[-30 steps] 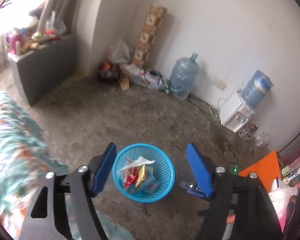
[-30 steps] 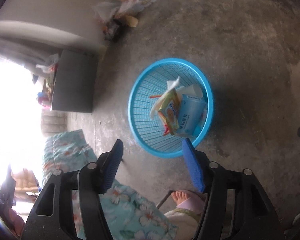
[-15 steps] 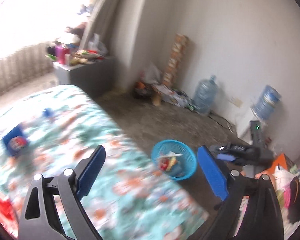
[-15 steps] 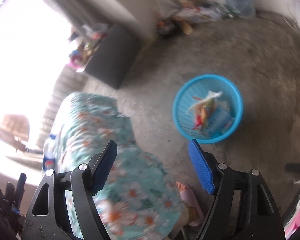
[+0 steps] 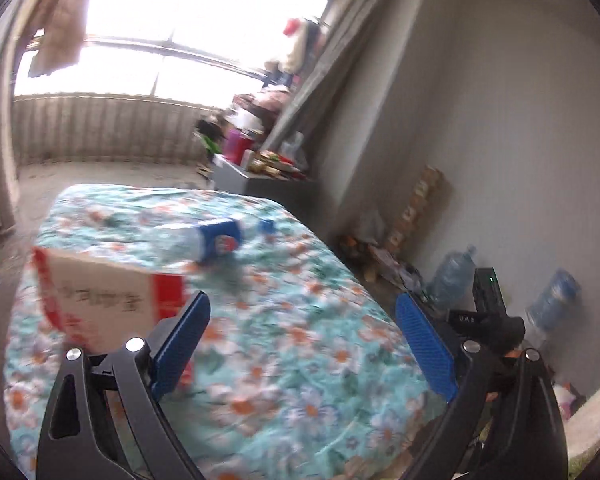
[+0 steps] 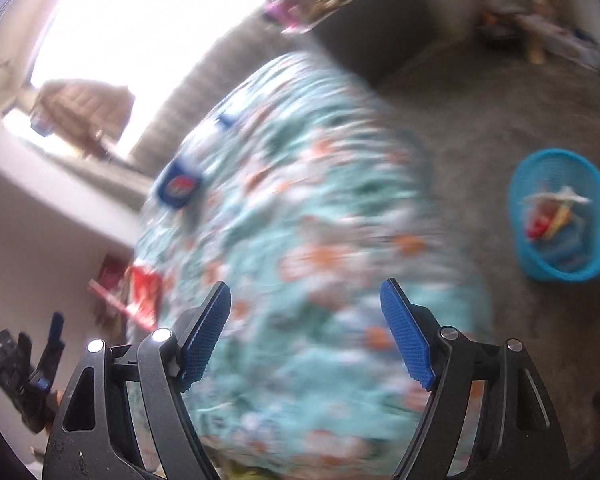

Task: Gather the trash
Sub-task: 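Move both open tools back over the quilt, then grasp the red-and-white candy bag with the left tool while the right tool approaches the Pepsi bottle, then grasp the Pepsi bottle with the right tool while the left holds the candy bag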

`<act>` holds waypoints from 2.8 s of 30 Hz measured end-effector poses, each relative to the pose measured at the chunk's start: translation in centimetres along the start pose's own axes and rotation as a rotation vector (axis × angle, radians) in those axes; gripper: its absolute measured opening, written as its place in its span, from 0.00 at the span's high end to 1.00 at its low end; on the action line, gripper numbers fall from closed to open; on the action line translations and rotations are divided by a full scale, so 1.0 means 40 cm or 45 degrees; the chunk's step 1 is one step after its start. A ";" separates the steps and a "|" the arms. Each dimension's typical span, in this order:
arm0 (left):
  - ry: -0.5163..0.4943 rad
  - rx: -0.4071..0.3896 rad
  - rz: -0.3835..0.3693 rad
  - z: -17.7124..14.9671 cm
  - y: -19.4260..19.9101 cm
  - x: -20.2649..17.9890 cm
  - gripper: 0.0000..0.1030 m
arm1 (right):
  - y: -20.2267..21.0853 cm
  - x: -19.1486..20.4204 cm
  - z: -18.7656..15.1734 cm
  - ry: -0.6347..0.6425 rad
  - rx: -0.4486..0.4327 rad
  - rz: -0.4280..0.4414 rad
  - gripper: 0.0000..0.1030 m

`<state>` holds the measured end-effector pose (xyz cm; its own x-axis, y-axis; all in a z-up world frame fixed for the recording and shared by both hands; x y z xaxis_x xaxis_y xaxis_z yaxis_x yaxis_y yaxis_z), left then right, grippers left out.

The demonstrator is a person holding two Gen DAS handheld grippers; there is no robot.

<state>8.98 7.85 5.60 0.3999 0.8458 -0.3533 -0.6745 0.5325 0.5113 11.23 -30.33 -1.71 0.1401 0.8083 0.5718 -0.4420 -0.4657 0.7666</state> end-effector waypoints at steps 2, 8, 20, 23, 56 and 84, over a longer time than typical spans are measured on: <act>0.096 -0.052 0.032 0.001 0.035 0.066 0.11 | -0.036 0.078 0.005 0.074 0.038 0.049 0.29; 0.299 -0.163 0.151 -0.002 0.096 0.242 0.12 | -0.139 0.281 -0.001 0.267 0.153 0.152 0.27; 0.492 0.231 0.644 -0.088 -0.113 0.515 0.21 | -0.324 0.497 -0.047 0.412 0.412 0.342 0.21; 0.525 0.267 0.621 -0.109 -0.146 0.533 0.21 | -0.359 0.512 -0.027 0.395 0.434 0.343 0.20; 0.766 0.420 -0.048 -0.163 -0.250 0.400 0.62 | -0.472 0.344 -0.064 -0.225 0.626 0.499 0.78; 0.705 0.319 -0.040 -0.155 -0.210 0.349 0.78 | -0.339 0.233 0.052 -0.321 0.452 0.518 0.41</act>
<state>16.37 14.98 -8.49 -0.0101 0.7221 -0.6917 -0.4738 0.6057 0.6393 20.38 -17.22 -6.18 0.2467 0.4494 0.8586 -0.1868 -0.8473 0.4972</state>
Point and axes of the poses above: each gripper's, at about its wrist camera, not at the fingertips, and y roughly against the way its jaws point, x to its left, z to its top, the point moved 3 cm from there along -y, roughly the way its jaws point, and after that the axes turned 8 degrees about x, right-handed, at the moved point
